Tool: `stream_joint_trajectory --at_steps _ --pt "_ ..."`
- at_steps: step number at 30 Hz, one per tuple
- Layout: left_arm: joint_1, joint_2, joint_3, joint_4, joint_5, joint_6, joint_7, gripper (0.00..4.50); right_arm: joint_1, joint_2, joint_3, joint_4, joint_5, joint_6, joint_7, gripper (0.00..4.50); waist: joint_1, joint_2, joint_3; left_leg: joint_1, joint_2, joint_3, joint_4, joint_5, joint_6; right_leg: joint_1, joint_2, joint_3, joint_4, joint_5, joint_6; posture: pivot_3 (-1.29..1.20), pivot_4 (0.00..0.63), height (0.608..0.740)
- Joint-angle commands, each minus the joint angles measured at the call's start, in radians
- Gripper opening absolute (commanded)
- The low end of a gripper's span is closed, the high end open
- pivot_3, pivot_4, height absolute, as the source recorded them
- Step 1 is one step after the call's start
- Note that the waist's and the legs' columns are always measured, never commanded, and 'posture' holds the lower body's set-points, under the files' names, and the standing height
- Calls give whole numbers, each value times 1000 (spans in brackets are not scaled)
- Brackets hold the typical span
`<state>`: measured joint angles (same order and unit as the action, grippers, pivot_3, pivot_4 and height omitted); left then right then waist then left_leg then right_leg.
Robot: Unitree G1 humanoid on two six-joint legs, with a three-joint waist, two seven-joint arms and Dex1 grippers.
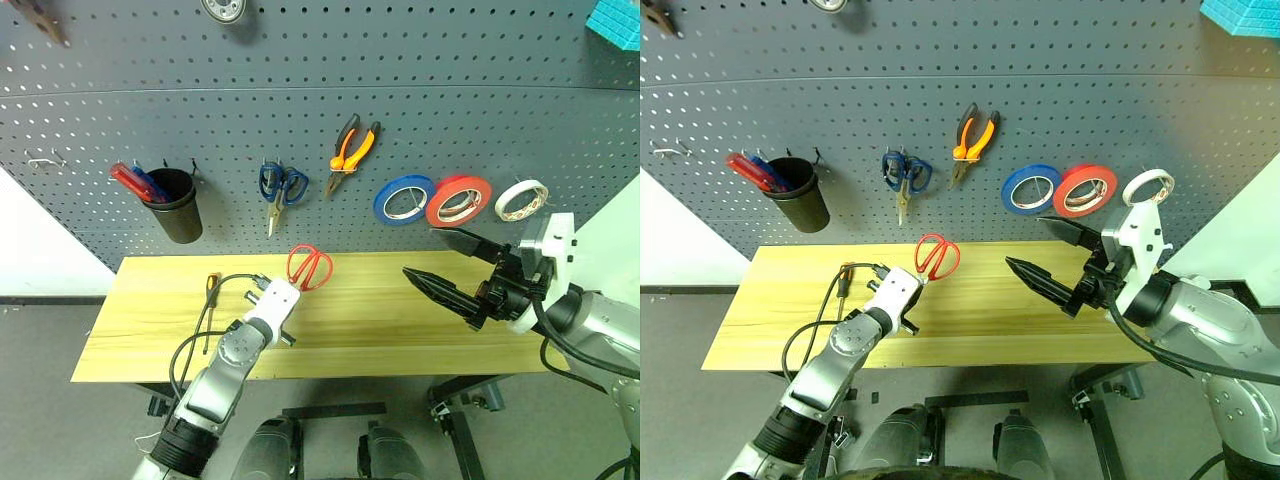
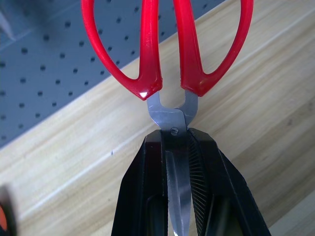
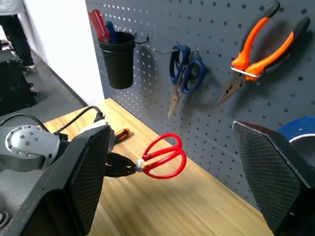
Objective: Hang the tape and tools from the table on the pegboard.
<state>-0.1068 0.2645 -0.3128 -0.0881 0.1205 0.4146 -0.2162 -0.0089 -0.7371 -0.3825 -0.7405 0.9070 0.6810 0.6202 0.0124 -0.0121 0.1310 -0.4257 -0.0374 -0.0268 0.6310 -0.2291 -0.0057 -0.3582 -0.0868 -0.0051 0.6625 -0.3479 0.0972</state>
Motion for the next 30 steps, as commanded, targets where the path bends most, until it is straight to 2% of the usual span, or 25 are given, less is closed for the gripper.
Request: stream_joint_trajectory --at_steps 1,7,19,24,30 --pt "8 23 -10 -56 34 -102 -15 255 15 -23 -66 -17 26 -40 38 4139 1 0 -1 0 0 0 0 0 0 0 0 0 0 0 0 -56 60 740" --pt "27 56 -3 -49 70 -280 -11 255 23 -38 -113 -3 47 -62 62 4139 0 1 -6 1 0 0 2 0 0 1 1 0 1 1 2 -56 41 740" --pt "39 93 122 -21 181 -642 179 255 13 -40 -95 41 -5 -108 77 4139 0 3 -40 5 0 1 4 0 0 5 4 1 3 2 3 -41 14 740" --pt "50 98 174 5 217 -708 237 255 10 -41 -83 55 -27 -121 83 4139 1 4 -50 7 0 1 5 0 0 8 5 1 3 2 3 -35 10 740" --pt "9 74 207 90 218 -674 260 255 1 -41 -67 63 -42 -127 83 4139 2 4 -51 18 0 1 5 0 0 18 4 1 3 2 4 -35 12 740"
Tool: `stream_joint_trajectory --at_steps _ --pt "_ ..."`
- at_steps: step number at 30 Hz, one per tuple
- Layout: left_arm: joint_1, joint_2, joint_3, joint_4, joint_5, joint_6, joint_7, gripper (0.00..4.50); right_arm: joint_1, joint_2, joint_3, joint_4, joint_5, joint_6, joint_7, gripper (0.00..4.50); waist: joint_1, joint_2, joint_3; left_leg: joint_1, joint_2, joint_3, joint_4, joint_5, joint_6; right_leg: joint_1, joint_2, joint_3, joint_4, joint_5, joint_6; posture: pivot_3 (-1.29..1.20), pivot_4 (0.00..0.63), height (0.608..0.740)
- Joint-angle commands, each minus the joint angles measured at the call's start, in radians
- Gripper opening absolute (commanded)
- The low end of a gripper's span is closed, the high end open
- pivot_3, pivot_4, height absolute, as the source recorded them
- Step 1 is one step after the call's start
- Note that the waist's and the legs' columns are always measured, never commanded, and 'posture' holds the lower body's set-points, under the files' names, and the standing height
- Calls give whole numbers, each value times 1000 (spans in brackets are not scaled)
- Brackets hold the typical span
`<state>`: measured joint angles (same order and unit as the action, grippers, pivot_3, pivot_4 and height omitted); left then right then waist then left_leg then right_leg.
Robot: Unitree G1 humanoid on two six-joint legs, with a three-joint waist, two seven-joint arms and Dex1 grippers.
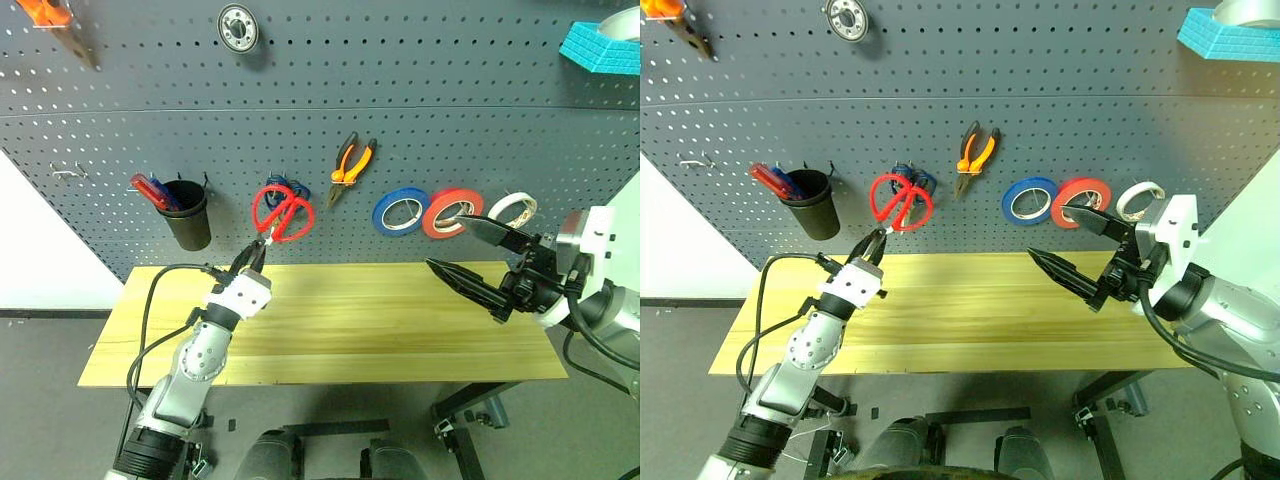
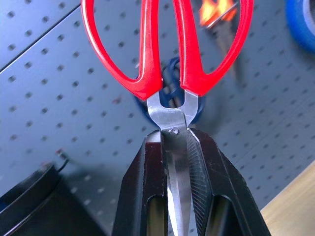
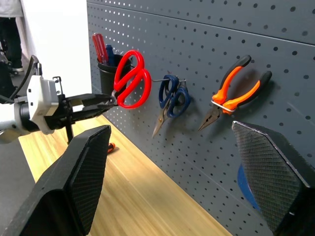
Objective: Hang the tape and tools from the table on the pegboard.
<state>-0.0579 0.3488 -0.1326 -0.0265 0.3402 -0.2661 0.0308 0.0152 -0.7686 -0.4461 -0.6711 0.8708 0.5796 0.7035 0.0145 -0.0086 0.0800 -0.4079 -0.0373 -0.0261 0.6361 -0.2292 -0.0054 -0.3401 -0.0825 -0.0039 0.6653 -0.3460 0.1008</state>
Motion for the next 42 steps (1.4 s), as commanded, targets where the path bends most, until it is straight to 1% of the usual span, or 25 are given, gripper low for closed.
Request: stream_joint_trajectory --at_steps 1,13,27,30,32,38,42 --pt "-47 -14 29 43 -7 10 10 255 -24 -9 -2 -7 -7 -25 0 4139 0 0 0 1 0 0 0 0 0 1 0 0 0 0 0 -39 16 740" --pt "-200 -76 15 219 -36 11 -16 255 -20 -2 18 -36 2 -19 -40 4139 -2 -1 0 0 0 0 1 0 0 1 -1 0 0 0 0 -59 23 740" --pt "-217 -97 11 273 -27 12 -18 255 0 -5 10 -53 8 -19 -69 4139 -2 -1 -1 0 0 0 2 0 0 1 -1 0 0 0 0 -67 31 740" --pt "-235 -104 9 308 -22 10 -10 255 -1 -5 13 -54 8 -19 -72 4139 -2 -1 -1 0 0 0 2 0 0 1 -1 0 0 0 0 -66 33 740" --pt "-246 -108 7 337 -18 6 -3 255 -1 -5 14 -55 9 -18 -74 4139 -2 -1 -1 0 0 0 2 0 0 1 -1 0 0 0 0 -65 35 740" --pt "-333 -130 -9 534 -2 -41 44 255 -4 -5 14 -58 19 -16 -75 4139 -2 -1 0 0 0 0 2 0 1 1 -1 0 0 1 1 -74 42 740" --pt "-383 -145 -14 612 -4 -62 64 255 3 -5 -19 -74 61 -21 -69 4139 -2 -1 0 0 0 0 2 -1 1 1 -1 0 0 1 1 -81 42 740"
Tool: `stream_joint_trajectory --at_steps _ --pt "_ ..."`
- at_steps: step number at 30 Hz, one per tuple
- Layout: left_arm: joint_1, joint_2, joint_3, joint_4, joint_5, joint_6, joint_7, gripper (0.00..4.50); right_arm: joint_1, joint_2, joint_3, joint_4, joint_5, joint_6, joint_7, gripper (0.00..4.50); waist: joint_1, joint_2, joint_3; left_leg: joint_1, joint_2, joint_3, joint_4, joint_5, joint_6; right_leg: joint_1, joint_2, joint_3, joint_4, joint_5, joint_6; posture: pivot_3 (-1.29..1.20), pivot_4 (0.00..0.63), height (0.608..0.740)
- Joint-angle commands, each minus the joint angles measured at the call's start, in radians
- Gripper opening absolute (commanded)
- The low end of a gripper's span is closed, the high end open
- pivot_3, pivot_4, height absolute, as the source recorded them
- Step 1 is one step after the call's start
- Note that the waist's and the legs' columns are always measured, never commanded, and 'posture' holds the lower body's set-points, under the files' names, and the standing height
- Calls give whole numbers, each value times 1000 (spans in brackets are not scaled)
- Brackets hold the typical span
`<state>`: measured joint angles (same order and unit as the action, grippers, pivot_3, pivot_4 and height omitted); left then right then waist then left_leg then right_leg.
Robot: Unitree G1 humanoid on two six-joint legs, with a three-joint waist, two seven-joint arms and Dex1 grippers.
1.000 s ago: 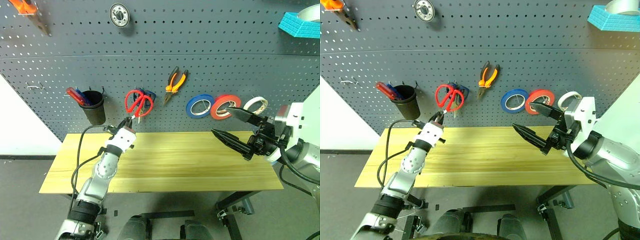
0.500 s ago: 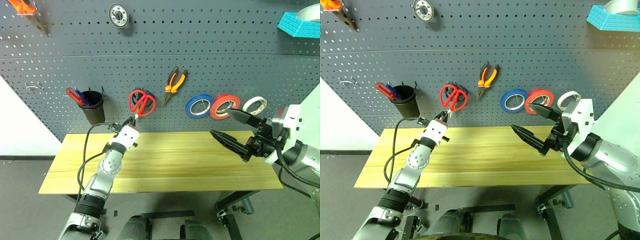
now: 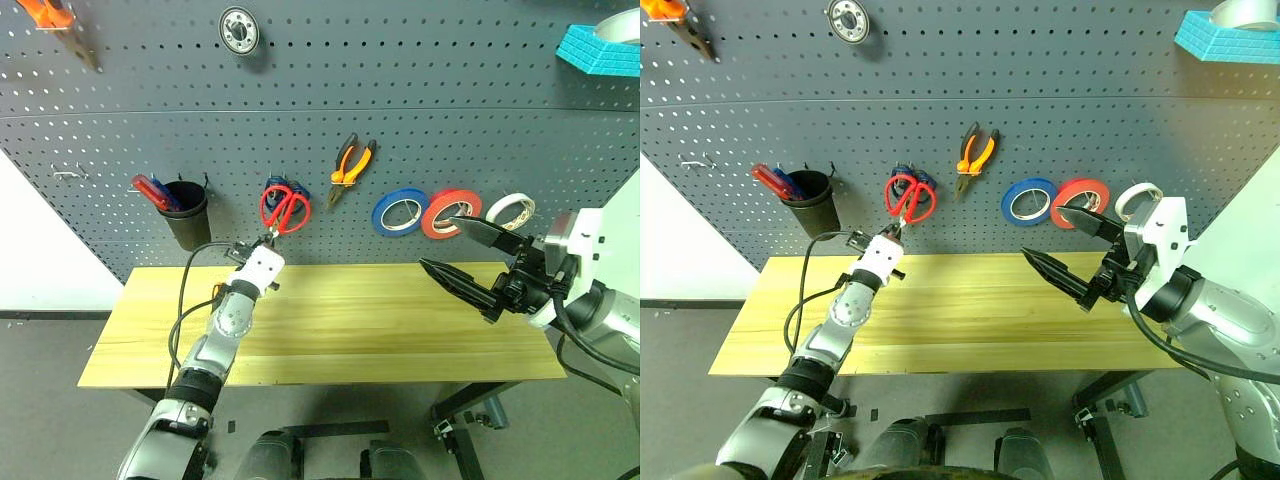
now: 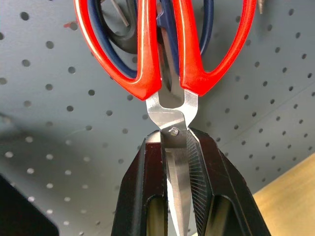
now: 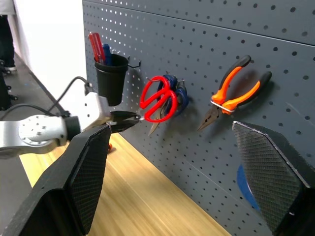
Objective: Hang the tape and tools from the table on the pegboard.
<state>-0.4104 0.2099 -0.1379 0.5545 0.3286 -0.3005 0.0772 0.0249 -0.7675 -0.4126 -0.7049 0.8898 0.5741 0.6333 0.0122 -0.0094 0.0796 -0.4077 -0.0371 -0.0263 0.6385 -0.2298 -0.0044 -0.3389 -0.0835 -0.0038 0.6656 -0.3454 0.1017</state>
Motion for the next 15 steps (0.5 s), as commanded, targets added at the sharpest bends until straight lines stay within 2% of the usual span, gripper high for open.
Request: stream_joint_trajectory --at_steps 1,12,15 --pt "-36 -8 -10 42 8 -32 22 255 -7 -5 -60 -44 55 -17 -1 4139 0 0 0 0 0 0 0 0 0 0 0 0 0 0 0 -87 43 740" --pt "-62 -17 -15 103 13 -59 46 255 -3 5 -116 -63 156 -37 -33 4139 -1 0 0 0 0 0 2 -1 1 1 -1 0 0 0 0 -88 42 740" --pt "-61 -17 -5 103 3 -64 53 1274 -6 3 -108 -59 151 -40 -36 4139 -1 0 0 0 0 0 2 -1 1 1 -1 0 0 0 0 -85 40 740"
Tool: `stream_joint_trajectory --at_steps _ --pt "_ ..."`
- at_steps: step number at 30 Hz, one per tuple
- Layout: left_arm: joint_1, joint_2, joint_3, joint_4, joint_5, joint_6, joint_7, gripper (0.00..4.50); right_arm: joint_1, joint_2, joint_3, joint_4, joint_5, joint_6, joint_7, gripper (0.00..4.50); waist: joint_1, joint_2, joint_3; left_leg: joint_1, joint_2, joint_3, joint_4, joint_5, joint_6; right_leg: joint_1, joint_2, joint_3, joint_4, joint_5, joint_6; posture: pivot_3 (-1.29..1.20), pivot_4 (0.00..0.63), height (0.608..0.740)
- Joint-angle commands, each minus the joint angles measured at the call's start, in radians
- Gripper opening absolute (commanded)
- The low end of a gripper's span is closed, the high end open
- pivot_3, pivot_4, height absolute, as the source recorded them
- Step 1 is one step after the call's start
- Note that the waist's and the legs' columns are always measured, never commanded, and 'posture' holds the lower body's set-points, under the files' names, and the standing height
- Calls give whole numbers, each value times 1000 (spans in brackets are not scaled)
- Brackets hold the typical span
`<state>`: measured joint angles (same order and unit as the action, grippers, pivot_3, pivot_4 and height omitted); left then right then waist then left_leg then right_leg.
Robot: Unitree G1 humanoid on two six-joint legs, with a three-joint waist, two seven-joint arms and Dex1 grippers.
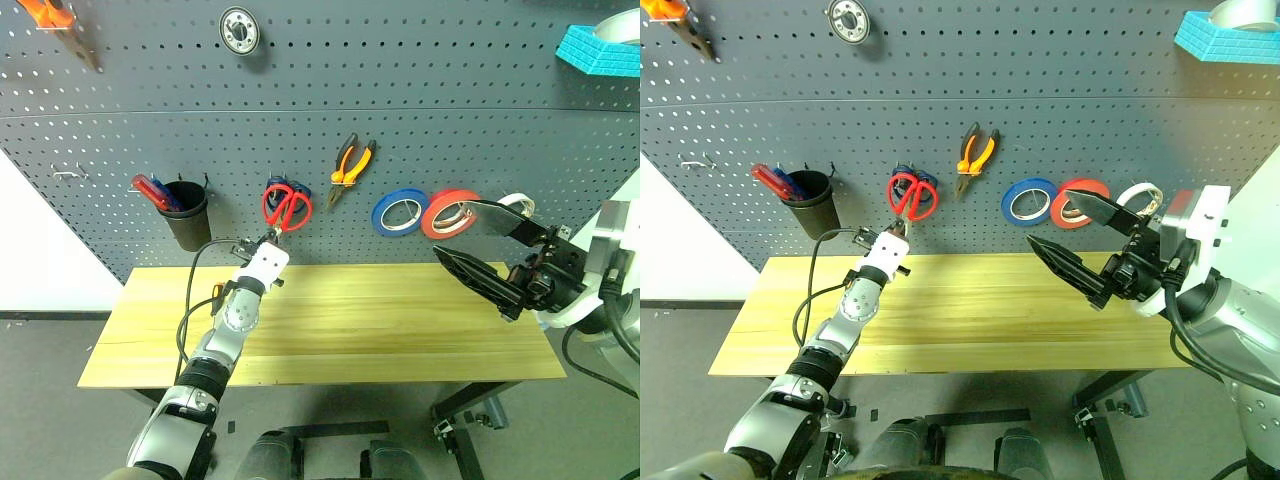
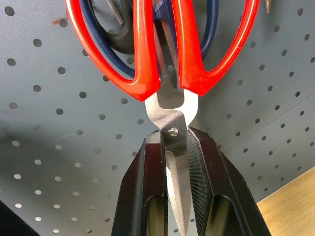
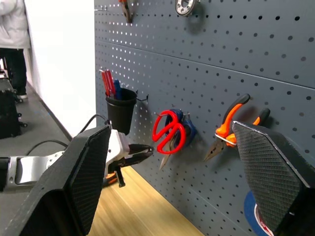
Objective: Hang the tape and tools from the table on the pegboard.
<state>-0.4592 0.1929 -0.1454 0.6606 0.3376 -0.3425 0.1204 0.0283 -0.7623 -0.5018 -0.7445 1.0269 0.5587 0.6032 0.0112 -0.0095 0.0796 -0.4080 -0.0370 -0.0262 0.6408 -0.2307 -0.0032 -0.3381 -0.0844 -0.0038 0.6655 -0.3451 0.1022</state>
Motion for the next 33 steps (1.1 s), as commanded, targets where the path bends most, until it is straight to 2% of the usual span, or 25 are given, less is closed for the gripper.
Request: stream_joint_trajectory --at_steps 1,9,14,18,24,33 --pt "-11 0 5 -4 -9 -23 9 1551 -9 -1 -17 -19 11 -26 -6 4139 0 0 0 0 0 0 0 0 0 0 0 0 0 0 0 -84 40 740" --pt "-8 -3 -2 7 2 11 8 4257 -12 -3 -3 -7 -8 -31 -3 4139 0 0 0 0 0 0 1 0 0 0 0 0 0 0 0 -85 33 740" --pt "40 10 -12 -24 2 16 -24 4257 -13 -1 6 -8 -23 -33 -2 4139 -2 0 0 -1 0 0 1 -1 1 0 0 0 0 0 0 -84 25 740" --pt "158 40 -18 -142 -9 46 -95 4257 -11 4 14 -9 -37 -37 -3 4139 -6 0 0 -1 0 0 1 -1 1 0 -1 0 0 0 0 -79 20 740" --pt "346 76 56 -355 -88 267 -193 4257 8 17 28 -13 -58 -47 -1 4139 -7 1 -3 -1 0 0 1 -1 1 -1 -3 0 0 0 0 -67 15 740" --pt "308 80 201 -417 -192 553 -196 4257 35 8 23 -10 -51 -44 20 4139 1 2 -5 -1 0 0 5 -3 3 -2 -4 0 -2 0 -1 -47 31 740"
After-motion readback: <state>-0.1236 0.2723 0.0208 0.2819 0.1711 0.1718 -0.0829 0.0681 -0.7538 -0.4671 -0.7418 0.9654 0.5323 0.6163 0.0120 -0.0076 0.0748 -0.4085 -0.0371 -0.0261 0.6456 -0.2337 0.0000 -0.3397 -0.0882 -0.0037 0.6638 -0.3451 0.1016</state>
